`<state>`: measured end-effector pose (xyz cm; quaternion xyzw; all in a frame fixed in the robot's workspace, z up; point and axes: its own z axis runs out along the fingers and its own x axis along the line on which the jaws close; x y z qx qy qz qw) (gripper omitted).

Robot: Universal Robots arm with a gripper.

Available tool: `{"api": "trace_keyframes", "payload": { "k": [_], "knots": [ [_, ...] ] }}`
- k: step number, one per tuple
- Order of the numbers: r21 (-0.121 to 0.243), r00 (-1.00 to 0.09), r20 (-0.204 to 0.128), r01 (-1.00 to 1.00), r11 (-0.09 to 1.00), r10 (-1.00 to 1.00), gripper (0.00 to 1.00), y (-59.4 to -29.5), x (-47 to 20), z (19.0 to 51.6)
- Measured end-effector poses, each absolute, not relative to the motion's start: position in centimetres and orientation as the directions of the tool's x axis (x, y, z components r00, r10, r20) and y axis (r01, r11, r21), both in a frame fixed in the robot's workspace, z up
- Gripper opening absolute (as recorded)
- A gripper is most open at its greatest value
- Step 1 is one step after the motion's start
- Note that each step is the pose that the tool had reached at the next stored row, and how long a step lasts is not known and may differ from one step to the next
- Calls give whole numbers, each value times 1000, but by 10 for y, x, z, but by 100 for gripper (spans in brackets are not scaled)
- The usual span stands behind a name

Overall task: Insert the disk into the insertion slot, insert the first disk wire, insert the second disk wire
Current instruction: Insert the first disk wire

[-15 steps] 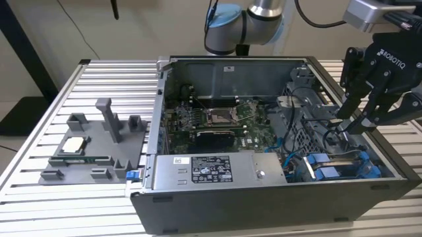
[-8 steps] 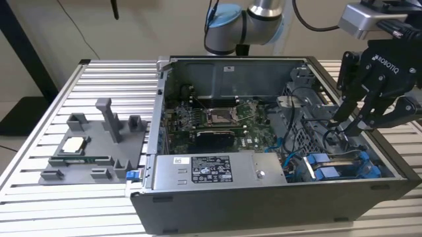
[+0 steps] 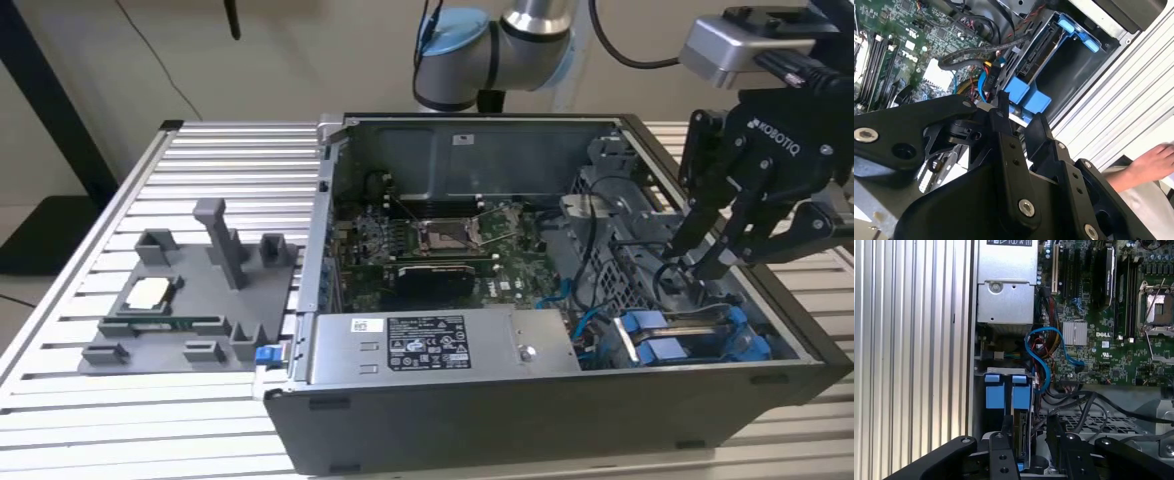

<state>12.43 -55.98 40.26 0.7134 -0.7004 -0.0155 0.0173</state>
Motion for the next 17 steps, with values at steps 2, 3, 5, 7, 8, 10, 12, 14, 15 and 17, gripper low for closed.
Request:
{"api": "trace_keyframes", "payload": {
  "k": [2, 3, 5, 7, 8, 10, 12, 14, 15, 17],
  "knots": [
    [46, 17, 2, -999, -17, -1000, 40, -560, 124, 402],
    [46, 17, 2, -999, -17, -1000, 40, -560, 124, 402],
    [46, 17, 2, -999, -17, -1000, 40, -560, 124, 402],
    [46, 17, 2, -999, -16, -1000, 40, -560, 124, 402],
    [46, 16, 2, -999, -16, -1000, 40, -560, 124, 402],
    [46, 16, 2, -999, -16, -1000, 40, -560, 124, 401],
    [46, 16, -1, -999, -16, -1000, 40, -560, 124, 400],
    [46, 16, -12, -999, -17, -1000, 40, -560, 124, 399],
    [46, 16, -21, -999, -17, -1000, 40, -560, 124, 399],
    [46, 16, -38, -999, -18, -999, 40, -559, 124, 398]
  ]
}}
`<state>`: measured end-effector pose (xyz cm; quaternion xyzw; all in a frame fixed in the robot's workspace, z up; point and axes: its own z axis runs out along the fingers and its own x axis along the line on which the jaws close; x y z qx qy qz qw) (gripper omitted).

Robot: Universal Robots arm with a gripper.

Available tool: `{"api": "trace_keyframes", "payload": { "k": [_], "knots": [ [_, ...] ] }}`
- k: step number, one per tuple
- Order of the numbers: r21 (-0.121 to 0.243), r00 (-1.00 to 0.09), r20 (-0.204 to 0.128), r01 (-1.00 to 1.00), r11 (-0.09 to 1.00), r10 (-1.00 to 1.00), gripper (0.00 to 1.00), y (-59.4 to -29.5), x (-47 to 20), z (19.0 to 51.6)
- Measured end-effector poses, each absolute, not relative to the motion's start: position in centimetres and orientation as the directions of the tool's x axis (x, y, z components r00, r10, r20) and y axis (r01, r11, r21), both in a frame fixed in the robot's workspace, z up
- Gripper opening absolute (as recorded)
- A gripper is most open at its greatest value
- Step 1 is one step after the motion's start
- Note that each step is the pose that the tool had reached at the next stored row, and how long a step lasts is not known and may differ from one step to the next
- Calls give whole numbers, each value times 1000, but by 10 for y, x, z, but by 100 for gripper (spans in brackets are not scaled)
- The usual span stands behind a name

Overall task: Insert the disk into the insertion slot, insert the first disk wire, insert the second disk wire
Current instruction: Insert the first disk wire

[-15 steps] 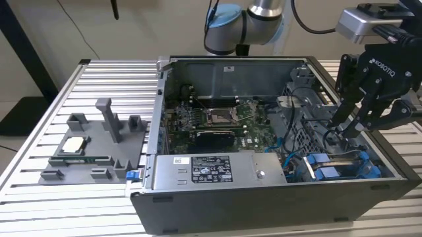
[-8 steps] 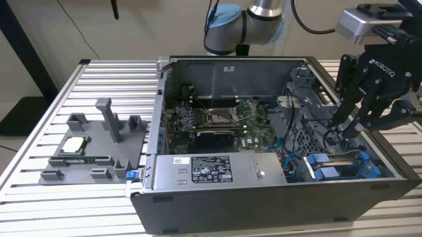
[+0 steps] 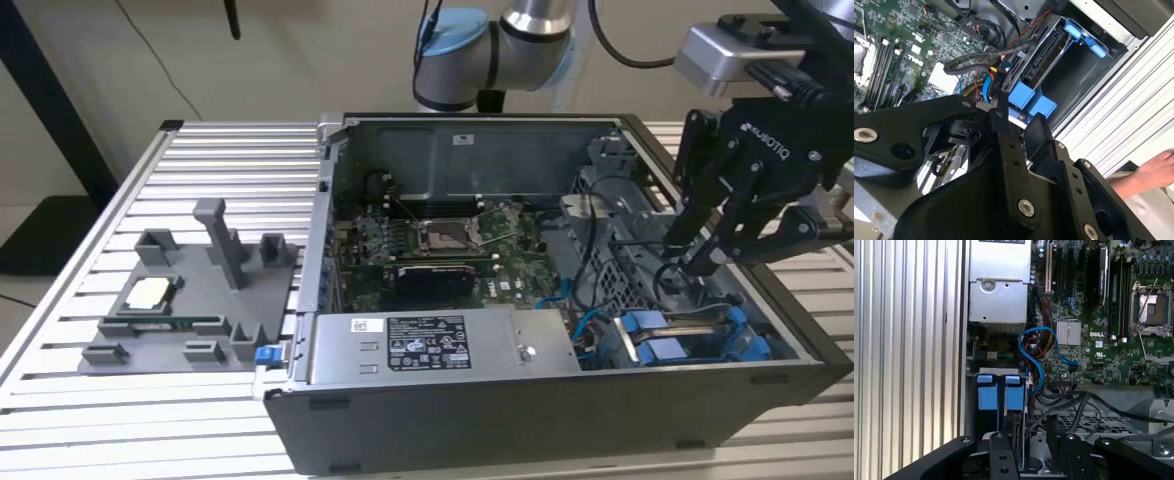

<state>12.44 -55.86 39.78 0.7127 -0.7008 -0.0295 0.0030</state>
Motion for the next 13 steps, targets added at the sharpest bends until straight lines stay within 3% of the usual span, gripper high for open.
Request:
{"api": "trace_keyframes", "payload": {
  "k": [13],
  "knots": [
    [44, 16, -119, -999, -21, -993, 40, -553, 130, 386]
  ]
}}
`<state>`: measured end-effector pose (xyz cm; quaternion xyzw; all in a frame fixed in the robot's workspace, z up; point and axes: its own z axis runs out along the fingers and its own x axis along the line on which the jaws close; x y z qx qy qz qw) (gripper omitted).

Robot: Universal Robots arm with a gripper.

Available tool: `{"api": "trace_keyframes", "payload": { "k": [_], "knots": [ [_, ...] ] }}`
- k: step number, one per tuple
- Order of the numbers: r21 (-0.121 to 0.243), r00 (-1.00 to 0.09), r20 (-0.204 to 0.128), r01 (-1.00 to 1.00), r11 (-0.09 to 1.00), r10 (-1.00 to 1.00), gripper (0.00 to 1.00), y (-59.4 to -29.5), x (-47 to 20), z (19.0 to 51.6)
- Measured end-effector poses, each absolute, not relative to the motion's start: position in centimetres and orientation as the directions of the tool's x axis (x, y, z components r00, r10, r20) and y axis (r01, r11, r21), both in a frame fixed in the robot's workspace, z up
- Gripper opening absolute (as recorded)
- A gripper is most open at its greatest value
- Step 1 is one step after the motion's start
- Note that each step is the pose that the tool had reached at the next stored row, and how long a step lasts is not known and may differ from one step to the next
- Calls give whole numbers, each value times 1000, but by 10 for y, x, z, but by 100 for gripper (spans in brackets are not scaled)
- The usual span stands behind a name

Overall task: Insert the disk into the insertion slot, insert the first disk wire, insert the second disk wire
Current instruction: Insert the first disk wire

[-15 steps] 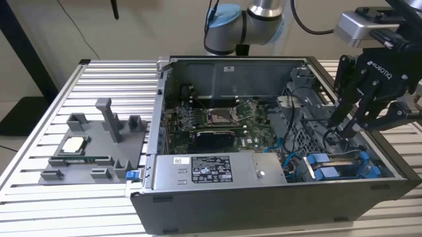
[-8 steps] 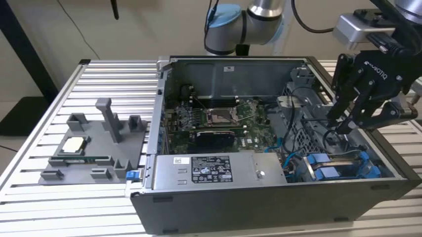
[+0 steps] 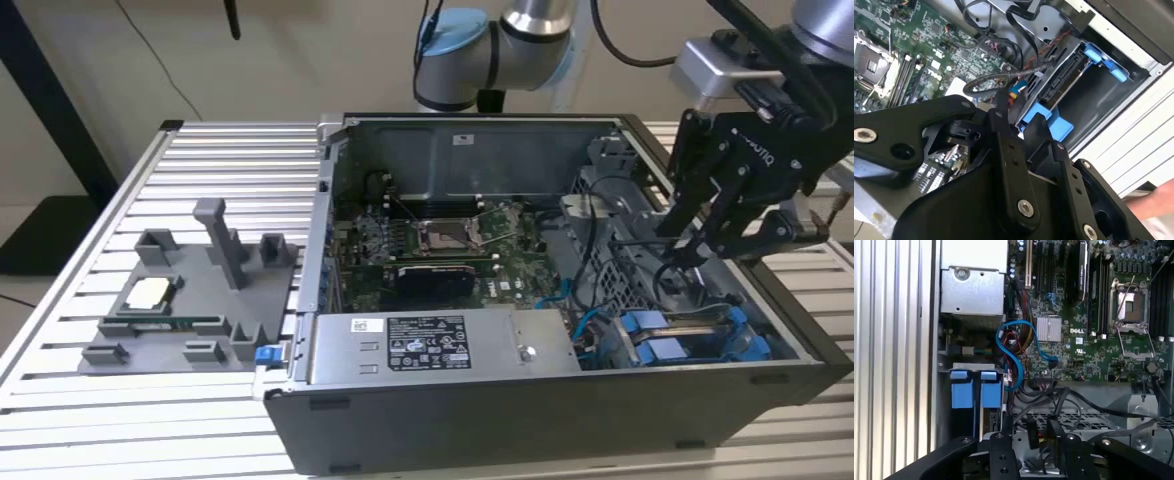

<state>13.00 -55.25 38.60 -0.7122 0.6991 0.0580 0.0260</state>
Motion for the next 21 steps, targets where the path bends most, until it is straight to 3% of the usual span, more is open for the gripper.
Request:
{"api": "trace_keyframes", "payload": {
  "k": [5, 7, 9, 21],
  "knots": [
    [44, 16, -127, -999, -22, -992, 38, -553, 130, 385],
    [44, 16, -127, -999, -22, -992, 25, -553, 130, 385],
    [44, 16, -127, -999, -22, -992, 20, -554, 130, 385],
    [44, 16, -127, -999, -22, -992, 19, -554, 130, 385]
  ]
}}
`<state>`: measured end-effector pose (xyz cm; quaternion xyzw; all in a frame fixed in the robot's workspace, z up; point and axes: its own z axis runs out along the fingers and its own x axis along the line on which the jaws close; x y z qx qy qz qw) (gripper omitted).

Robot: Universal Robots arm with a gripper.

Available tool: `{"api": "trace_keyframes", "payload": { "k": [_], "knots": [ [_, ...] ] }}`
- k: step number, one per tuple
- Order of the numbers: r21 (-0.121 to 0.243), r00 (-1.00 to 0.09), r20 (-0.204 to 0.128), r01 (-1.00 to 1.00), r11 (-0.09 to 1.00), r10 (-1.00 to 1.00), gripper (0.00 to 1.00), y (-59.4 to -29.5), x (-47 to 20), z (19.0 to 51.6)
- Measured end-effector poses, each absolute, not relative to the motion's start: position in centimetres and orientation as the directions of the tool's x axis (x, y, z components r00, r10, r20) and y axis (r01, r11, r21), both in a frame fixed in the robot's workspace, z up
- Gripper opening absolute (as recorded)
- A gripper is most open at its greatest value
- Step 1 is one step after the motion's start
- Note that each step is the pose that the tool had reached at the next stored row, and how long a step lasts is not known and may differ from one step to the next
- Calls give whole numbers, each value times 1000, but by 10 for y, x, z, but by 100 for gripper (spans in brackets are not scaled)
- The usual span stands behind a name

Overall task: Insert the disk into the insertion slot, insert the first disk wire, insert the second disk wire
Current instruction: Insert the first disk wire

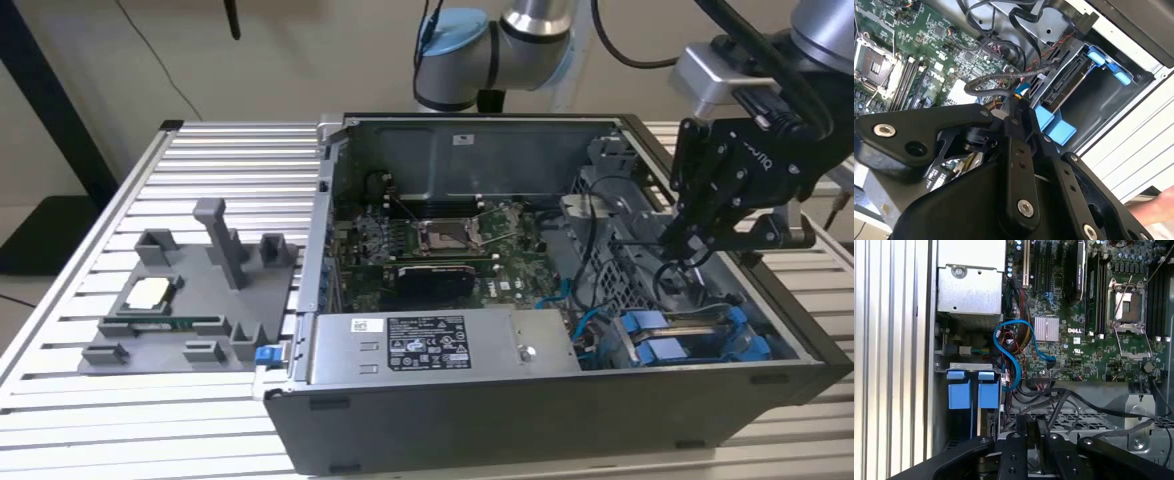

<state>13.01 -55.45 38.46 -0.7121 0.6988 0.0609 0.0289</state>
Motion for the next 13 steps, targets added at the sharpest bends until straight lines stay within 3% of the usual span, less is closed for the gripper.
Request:
{"api": "trace_keyframes", "payload": {
  "k": [7, 13],
  "knots": [
    [44, 16, -120, -999, -21, -993, 19, -555, 130, 384],
    [45, 16, -68, -999, -19, -998, 19, -556, 131, 383]
  ]
}}
